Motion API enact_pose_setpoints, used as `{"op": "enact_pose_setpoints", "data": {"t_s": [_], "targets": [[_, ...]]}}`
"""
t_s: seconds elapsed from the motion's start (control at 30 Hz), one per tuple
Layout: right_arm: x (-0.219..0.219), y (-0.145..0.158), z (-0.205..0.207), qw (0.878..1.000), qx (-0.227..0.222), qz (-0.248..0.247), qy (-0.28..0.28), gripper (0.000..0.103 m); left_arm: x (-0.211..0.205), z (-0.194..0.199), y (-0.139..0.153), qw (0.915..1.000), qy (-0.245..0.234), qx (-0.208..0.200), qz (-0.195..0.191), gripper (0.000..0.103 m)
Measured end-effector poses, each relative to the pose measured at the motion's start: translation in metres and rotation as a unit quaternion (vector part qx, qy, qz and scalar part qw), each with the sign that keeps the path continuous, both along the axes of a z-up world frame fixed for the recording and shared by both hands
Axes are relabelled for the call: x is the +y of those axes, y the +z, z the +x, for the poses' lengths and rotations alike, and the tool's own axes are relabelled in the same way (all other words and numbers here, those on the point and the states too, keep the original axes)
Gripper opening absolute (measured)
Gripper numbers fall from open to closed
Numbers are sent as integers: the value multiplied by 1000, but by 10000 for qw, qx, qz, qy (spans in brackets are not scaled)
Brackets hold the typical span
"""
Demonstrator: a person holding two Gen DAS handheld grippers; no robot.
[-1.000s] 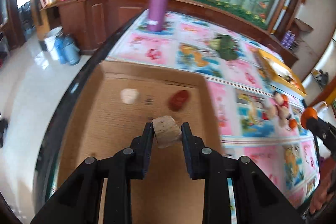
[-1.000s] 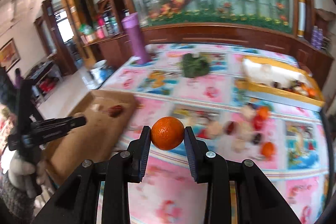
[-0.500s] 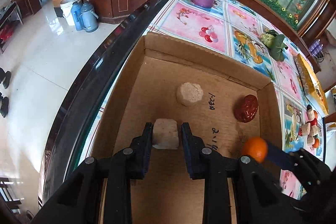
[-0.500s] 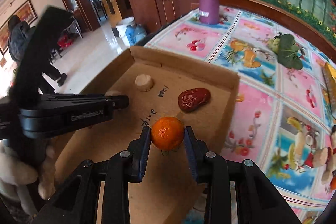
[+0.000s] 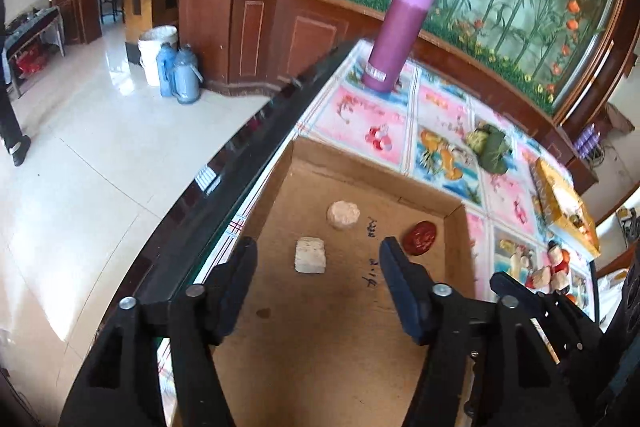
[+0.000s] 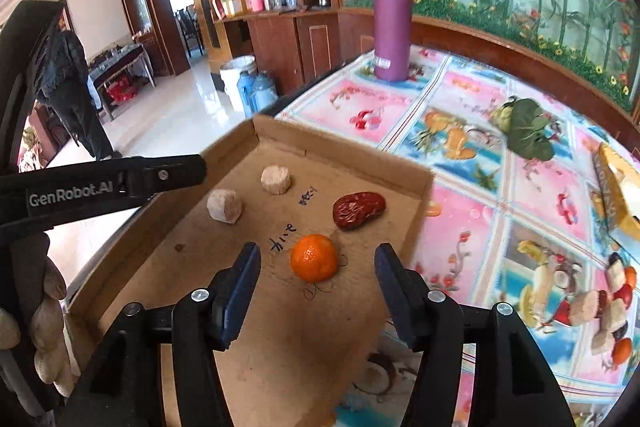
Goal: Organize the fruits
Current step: 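Grasp the cylindrical tan cake with the left tool while the right tool grasps another orange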
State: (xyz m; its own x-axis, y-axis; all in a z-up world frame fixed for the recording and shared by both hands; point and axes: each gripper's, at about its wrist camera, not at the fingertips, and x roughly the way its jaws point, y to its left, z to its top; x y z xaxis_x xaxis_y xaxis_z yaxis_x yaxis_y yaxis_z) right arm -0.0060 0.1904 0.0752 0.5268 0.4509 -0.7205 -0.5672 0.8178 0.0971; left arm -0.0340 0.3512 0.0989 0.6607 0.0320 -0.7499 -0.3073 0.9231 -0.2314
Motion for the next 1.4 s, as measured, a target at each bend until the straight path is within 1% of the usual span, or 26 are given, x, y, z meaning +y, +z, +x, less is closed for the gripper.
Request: {"op": "enact_pose_setpoints", "data": {"t_s": [0.03,0.07,0.17,0.23,0.3,0.33,0.37,0.43,0.47,0.53,0.57,0.6,0.63,0.67,0.7,0.8,0.9,0.97,1.03,1.1,1.17,1.23,1.33,1.4], "targets": [[-8,5,-4,10000,-67,60,-41,69,-3,-5,5,10000,32,-69,8,72],[-17,11,-9,9998,-141,130,-103,71,-10,-14,12,9998,75,-157,50,76],[-52,25,-21,9983,-300,311,-393,72,-30,-32,23,9994,16,-322,128,85],[-83,36,-29,9959,-450,391,-685,73,-45,-44,28,9989,-88,-462,74,86],[-115,47,-39,9919,-685,397,-993,78,-60,-51,29,9982,-226,-551,-72,86],[-132,54,-44,9891,-825,378,-1156,82,-68,-52,27,9977,-330,-572,-170,86],[-152,61,-50,9848,-1016,328,-1370,86,-78,-52,25,9971,-458,-561,-248,86],[-184,73,-60,9749,-1381,170,-1739,91,-94,-50,22,9964,-629,-513,-245,86],[-202,79,-67,9667,-1628,7,-1972,96,-103,-48,21,9959,-738,-479,-220,86],[-231,86,-76,9521,-1984,-293,-2308,103,-116,-46,18,9952,-842,-449,-204,86],[-247,87,-78,9448,-2108,-456,-2467,103,-123,-44,16,9946,-920,-424,-204,86],[-261,88,-77,9397,-2133,-595,-2607,103,-129,-41,15,9940,-995,-401,-218,86],[-278,86,-75,9355,-2081,-714,-2765,103,-135,-39,12,9932,-1078,-360,-234,86],[-294,84,-71,9339,-1975,-736,-2887,103,-142,-35,8,9924,-1167,-292,-253,86],[-309,81,-67,9337,-1833,-677,-2999,103,-146,-32,6,9920,-1213,-253,-255,86],[-352,71,-56,9332,-1349,-269,-3321,103,-164,-19,-5,9905,-1353,-92,-208,86],[-372,53,-38,9286,-929,10,-3594,103,-183,-7,-14,9877,-1553,41,-203,86],[-379,37,-28,9324,-631,149,-3556,103,-199,0,-19,9850,-1718,90,-112,86],[-372,20,-16,9395,-342,224,-3402,102,-210,5,-23,9831,-1828,129,-28,86],[-360,2,-2,9474,-117,214,-3192,96,-224,13,-29,9807,-1947,187,73,86],[-350,-14,12,9523,61,155,-3048,80,-233,21,-34,9789,-2028,199,130,86],[-342,-26,23,9562,230,137,-2913,73,-243,30,-37,9775,-2095,163,173,86],[-337,-37,30,9592,265,98,-2812,73,-262,50,-44,9740,-2259,103,167,86],[-337,-40,31,9597,278,111,-2796,73,-274,62,-48,9712,-2375,51,204,83]]}}
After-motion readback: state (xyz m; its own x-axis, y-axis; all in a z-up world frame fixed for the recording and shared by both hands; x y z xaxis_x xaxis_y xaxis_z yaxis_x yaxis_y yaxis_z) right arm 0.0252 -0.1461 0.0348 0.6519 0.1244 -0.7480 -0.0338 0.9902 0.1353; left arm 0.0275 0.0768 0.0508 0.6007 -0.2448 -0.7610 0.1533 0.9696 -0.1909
